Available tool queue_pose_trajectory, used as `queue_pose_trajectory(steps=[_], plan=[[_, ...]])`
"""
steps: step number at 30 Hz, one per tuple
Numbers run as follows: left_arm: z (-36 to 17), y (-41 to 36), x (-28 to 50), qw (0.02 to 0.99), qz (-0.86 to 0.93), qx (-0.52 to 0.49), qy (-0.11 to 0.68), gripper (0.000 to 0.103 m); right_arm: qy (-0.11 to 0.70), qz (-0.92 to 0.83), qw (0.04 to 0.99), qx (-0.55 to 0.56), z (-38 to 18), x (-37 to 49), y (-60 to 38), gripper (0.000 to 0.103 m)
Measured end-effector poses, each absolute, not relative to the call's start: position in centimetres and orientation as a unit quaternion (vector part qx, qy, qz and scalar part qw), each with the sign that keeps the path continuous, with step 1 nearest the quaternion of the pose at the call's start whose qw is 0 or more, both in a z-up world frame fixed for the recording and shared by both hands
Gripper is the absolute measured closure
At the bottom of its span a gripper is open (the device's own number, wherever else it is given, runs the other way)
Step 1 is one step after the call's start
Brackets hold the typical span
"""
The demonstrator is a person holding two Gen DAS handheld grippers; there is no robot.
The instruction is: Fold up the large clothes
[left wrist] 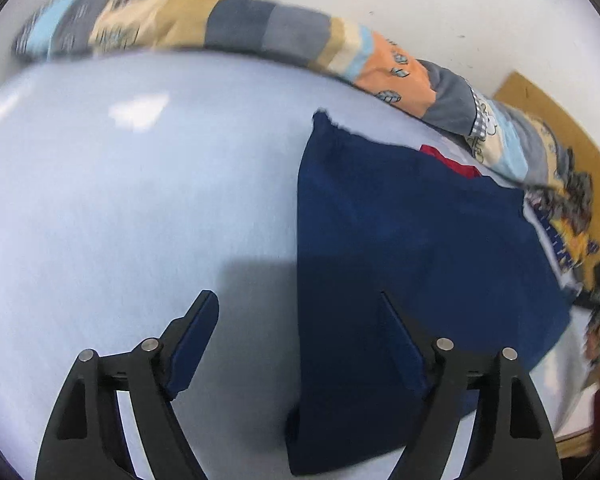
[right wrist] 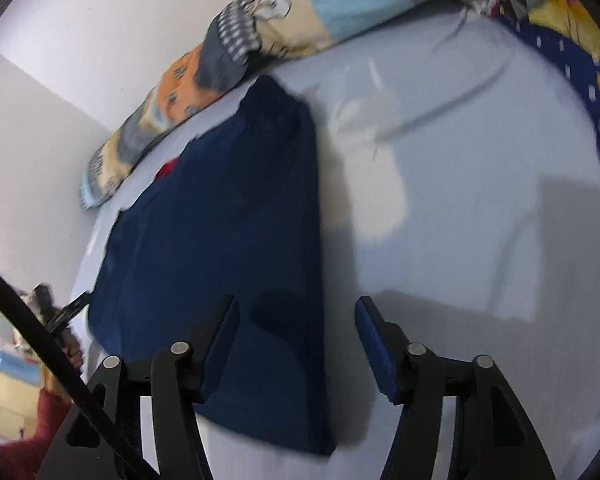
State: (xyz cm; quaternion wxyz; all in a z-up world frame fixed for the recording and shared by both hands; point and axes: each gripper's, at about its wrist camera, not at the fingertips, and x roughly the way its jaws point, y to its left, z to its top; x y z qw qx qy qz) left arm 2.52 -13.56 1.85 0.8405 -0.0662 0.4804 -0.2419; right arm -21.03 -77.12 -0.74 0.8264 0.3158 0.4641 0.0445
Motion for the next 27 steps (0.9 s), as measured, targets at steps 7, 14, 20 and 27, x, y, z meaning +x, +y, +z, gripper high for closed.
queue_pose_trajectory(steps=[7, 14, 20, 27], plan=[[0.3, -15.3, 0.6, 0.821, -0.279, -0.048, 0.496, 0.047, 0.467, 0.049, 0.848, 0.246, -0.4, -22.9, -73.3, 0.087], [0.8, -17.0, -0.6, 0.832, -0.249, 0.045, 0.494, 0.043, 0.506, -0.025, 0.833, 0.221, -0.9, -25.2, -72.0, 0.088], [5.2, -16.9, -3.7, 0.866, -0.223, 0.097, 0.436, 0.032, 0.458, -0.11, 0.878, 0.085, 5.2, -25.4, -68.4, 0.079], [5.4, -26.0, -6.0, 0.838, -0.341, 0.085, 0.417, 0.025, 0.45, 0.1, 0.885, 0.056, 6.2, -17.8, -55.1, 0.08]])
